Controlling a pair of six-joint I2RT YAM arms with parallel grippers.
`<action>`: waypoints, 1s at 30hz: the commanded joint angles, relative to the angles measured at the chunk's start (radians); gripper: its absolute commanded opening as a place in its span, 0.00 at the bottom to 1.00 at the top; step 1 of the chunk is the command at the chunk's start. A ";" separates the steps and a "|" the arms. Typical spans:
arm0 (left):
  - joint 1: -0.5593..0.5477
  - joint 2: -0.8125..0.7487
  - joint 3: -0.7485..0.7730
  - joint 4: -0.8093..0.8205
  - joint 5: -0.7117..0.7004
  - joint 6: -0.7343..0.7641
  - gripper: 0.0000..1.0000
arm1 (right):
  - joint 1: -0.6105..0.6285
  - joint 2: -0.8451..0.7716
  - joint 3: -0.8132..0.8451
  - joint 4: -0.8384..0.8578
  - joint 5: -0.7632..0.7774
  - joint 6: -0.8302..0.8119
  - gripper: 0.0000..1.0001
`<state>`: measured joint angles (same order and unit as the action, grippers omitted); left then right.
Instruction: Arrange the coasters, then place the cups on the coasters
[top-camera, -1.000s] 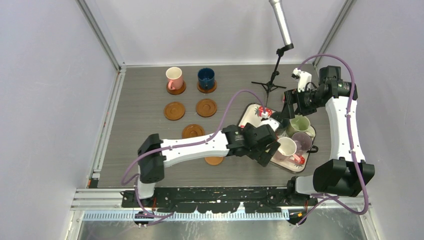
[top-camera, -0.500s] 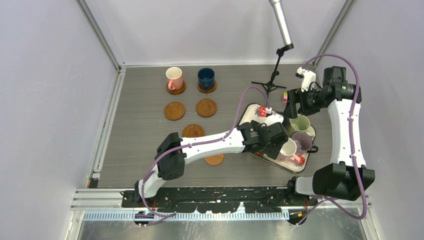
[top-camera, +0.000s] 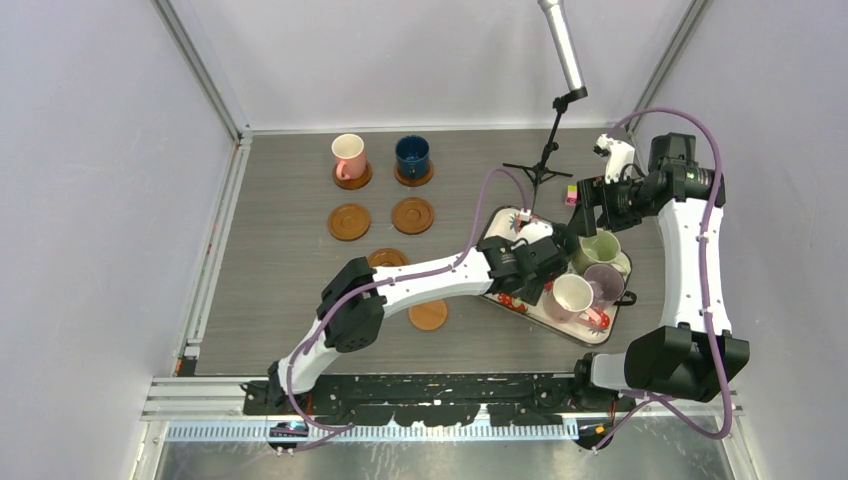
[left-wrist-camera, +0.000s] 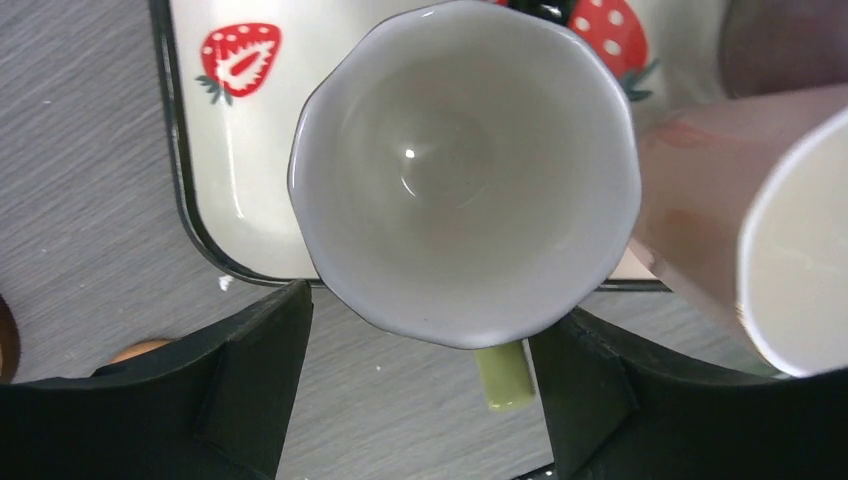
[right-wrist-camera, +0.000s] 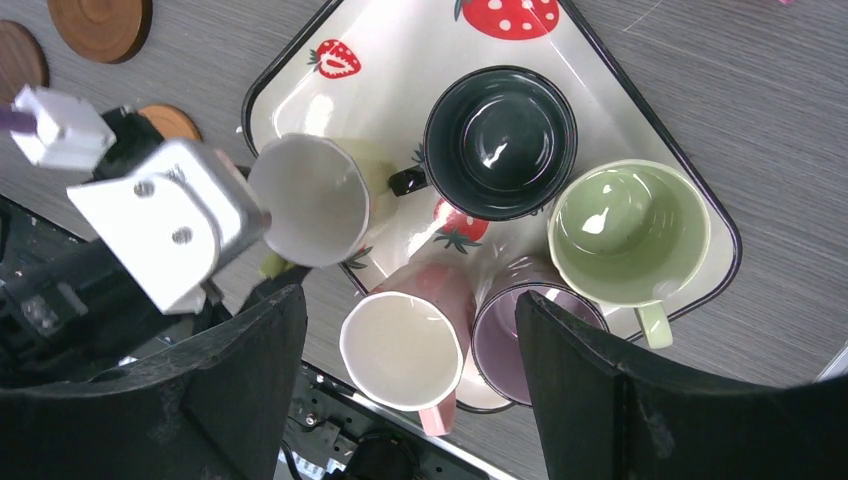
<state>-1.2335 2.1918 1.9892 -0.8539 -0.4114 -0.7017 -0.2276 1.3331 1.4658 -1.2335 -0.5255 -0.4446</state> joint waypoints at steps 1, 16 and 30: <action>0.030 -0.034 -0.054 0.054 -0.020 0.014 0.77 | -0.011 -0.032 -0.002 0.019 -0.023 -0.020 0.81; 0.068 -0.116 -0.259 0.285 0.019 0.143 0.41 | -0.014 -0.028 -0.006 0.018 -0.042 -0.016 0.81; 0.070 -0.177 -0.344 0.463 0.053 0.290 0.37 | -0.014 -0.029 -0.014 0.008 -0.051 -0.014 0.81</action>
<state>-1.1667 2.0773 1.6501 -0.4816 -0.3553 -0.4580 -0.2379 1.3331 1.4490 -1.2343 -0.5537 -0.4503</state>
